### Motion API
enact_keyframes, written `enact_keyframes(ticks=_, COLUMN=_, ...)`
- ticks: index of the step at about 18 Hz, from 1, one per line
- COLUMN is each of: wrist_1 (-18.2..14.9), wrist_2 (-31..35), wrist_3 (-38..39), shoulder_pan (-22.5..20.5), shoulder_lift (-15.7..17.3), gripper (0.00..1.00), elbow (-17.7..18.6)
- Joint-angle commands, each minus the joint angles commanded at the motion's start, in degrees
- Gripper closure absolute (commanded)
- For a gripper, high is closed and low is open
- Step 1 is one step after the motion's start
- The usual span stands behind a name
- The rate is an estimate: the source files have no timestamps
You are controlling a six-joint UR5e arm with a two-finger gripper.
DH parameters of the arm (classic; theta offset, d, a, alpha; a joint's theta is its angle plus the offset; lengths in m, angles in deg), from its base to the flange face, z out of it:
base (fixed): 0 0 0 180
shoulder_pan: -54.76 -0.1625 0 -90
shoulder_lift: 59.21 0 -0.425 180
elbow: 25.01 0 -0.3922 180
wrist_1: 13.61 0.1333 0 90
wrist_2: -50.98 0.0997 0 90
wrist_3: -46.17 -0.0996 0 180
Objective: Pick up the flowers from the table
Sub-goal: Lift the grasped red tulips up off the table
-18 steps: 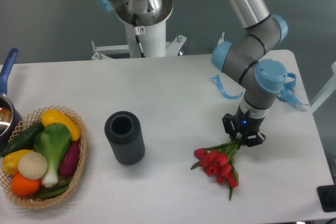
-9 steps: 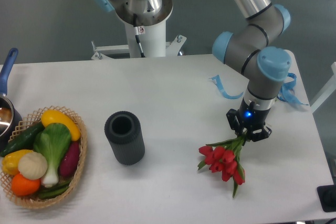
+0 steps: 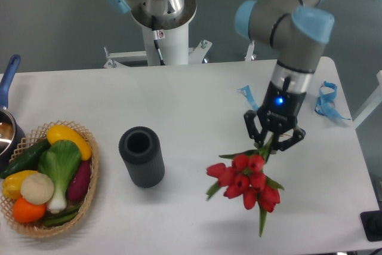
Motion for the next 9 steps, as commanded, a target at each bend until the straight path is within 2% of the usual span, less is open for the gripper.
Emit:
enact_keyframes(ticks=2, wrist_1=0.00, wrist_2=-4.24, wrist_3=0.26, shoulder_pan=-0.44, shoulder_lift=0.79, gripper=0.75, elbow=-0.09)
enact_keyframes(ticks=9, wrist_1=0.09, wrist_2=-7.24, wrist_3=0.44, shoulder_pan=-3.25, shoulder_lift=2.29, gripper=0.75, elbow=1.67)
